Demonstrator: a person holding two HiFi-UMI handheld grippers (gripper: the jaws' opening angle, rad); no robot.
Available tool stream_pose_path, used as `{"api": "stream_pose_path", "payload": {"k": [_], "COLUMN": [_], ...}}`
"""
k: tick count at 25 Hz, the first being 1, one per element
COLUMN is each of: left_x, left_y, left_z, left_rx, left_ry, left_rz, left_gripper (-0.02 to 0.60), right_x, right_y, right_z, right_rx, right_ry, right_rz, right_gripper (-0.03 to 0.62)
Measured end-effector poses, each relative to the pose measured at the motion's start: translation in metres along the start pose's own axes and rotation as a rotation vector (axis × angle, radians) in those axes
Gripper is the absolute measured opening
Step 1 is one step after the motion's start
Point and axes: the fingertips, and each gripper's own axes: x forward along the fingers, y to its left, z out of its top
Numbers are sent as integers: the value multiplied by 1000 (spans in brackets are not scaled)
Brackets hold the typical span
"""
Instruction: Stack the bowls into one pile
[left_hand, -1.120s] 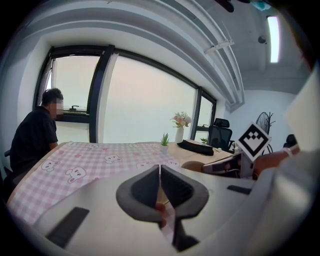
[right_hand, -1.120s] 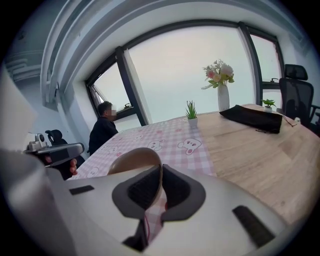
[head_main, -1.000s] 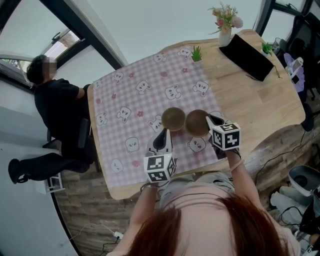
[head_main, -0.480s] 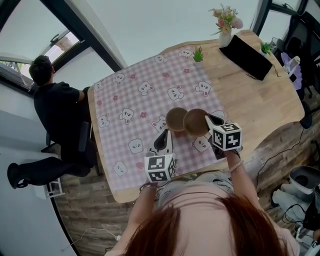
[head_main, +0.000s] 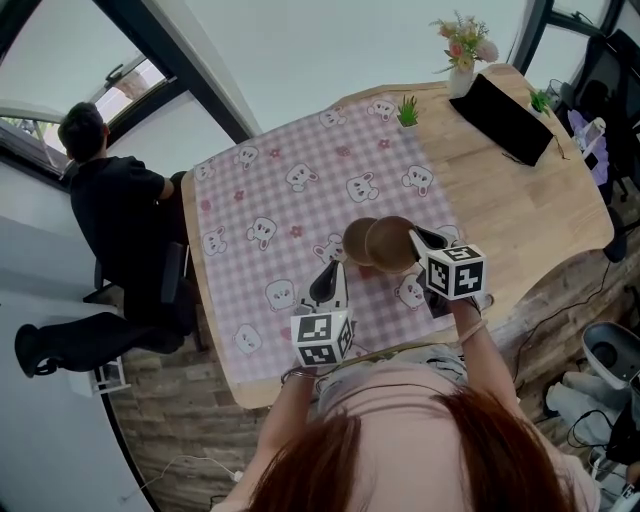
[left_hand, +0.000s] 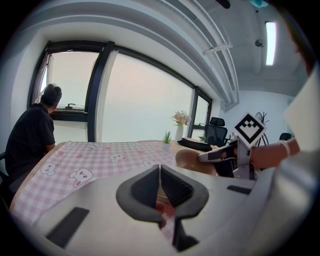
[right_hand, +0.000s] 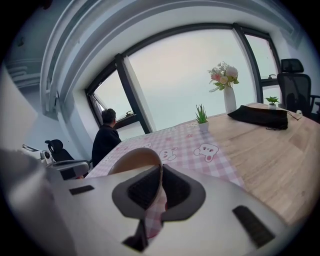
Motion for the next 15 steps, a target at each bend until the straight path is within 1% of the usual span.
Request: {"api": "stream_pose_path", "payload": {"k": [7,15], "left_x": [11,1], "left_y": [10,23], "left_z": [4,-1], "left_rx": [1,3], "left_ry": [13,11], "left_rz": [3,-9], "left_gripper": [15,15], "right_x": [19,36], "right_y": [2,21], "right_z": [6,-5], "right_rx": [14,-5], "right_ry": [16,36], "right_rz": [17,14], "right_gripper": [15,15]}}
